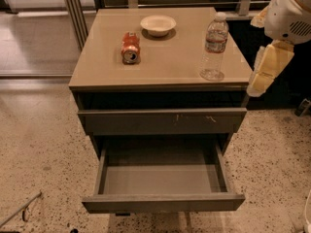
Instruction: Place water bottle into middle drawer
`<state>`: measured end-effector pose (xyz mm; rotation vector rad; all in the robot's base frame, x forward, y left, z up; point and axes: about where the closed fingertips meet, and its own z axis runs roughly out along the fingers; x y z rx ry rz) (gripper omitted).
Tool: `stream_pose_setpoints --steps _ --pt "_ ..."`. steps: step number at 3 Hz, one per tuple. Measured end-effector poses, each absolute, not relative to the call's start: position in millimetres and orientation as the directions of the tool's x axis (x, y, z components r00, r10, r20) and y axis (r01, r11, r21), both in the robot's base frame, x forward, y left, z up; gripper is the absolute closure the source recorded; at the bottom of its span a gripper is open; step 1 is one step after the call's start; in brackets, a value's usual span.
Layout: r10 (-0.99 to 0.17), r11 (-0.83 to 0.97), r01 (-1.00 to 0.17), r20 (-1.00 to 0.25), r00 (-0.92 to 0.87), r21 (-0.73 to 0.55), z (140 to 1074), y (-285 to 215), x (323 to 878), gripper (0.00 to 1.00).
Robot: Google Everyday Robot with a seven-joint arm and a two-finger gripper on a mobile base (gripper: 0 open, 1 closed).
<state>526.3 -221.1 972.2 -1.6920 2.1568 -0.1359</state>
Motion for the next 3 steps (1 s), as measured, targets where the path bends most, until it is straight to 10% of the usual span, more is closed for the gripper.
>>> stream_pose_setpoints --steps 3 --pt "-0.926 0.303 -0.878 -0.333 -0.179 -0.37 988 -220 625 0.0"
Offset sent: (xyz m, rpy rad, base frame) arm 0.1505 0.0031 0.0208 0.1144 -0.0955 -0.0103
